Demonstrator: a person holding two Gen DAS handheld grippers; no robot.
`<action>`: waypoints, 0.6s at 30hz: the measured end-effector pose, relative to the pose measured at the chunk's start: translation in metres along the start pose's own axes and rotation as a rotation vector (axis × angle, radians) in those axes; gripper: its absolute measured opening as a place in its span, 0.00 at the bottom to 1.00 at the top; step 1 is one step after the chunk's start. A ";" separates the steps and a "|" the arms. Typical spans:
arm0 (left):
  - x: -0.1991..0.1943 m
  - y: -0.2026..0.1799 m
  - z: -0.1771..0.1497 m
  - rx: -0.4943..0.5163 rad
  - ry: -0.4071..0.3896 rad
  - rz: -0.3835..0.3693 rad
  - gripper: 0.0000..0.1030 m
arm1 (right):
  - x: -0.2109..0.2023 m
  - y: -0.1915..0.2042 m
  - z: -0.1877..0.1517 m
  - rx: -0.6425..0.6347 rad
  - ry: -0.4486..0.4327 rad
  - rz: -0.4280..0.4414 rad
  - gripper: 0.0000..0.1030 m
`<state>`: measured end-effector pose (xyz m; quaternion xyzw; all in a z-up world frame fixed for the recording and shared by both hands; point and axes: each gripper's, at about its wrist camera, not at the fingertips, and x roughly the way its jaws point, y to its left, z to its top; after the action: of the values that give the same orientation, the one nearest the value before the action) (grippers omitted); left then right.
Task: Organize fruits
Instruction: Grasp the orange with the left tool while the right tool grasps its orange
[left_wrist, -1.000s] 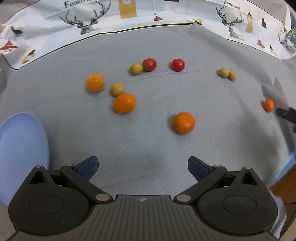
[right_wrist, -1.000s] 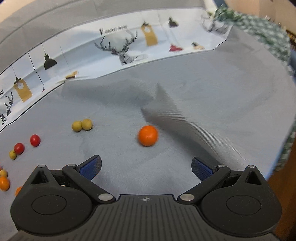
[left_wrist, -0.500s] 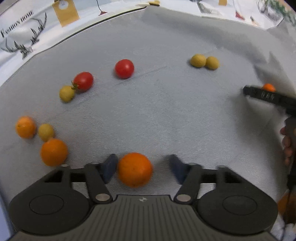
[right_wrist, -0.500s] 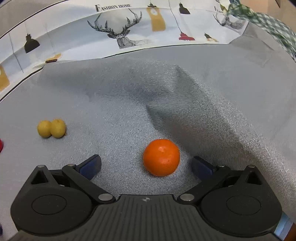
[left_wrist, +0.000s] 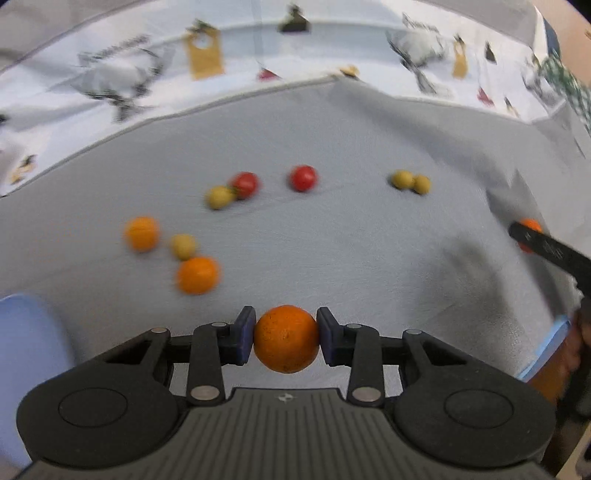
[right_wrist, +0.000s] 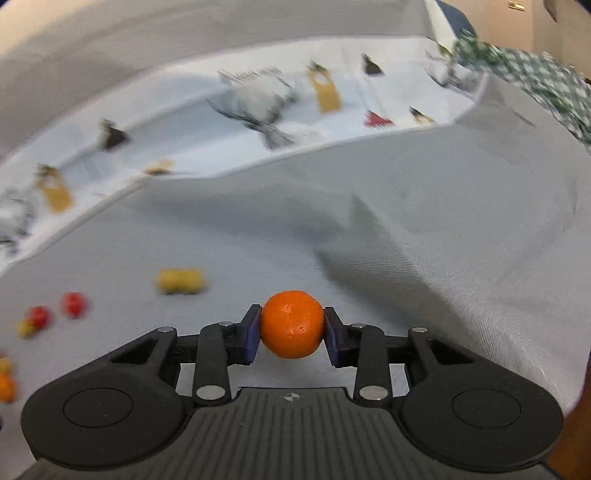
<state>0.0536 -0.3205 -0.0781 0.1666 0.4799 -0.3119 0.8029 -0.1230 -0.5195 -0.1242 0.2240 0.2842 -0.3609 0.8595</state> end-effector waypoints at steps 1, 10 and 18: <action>-0.013 0.010 -0.004 -0.016 -0.014 0.010 0.38 | -0.013 0.010 -0.002 -0.012 -0.005 0.028 0.35; -0.131 0.116 -0.053 -0.212 -0.116 0.145 0.38 | -0.124 0.139 -0.033 -0.214 -0.017 0.356 0.35; -0.213 0.190 -0.120 -0.378 -0.178 0.192 0.38 | -0.206 0.230 -0.078 -0.368 0.030 0.578 0.35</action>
<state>0.0262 -0.0374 0.0440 0.0300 0.4388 -0.1522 0.8851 -0.0961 -0.2245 -0.0065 0.1420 0.2819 -0.0417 0.9480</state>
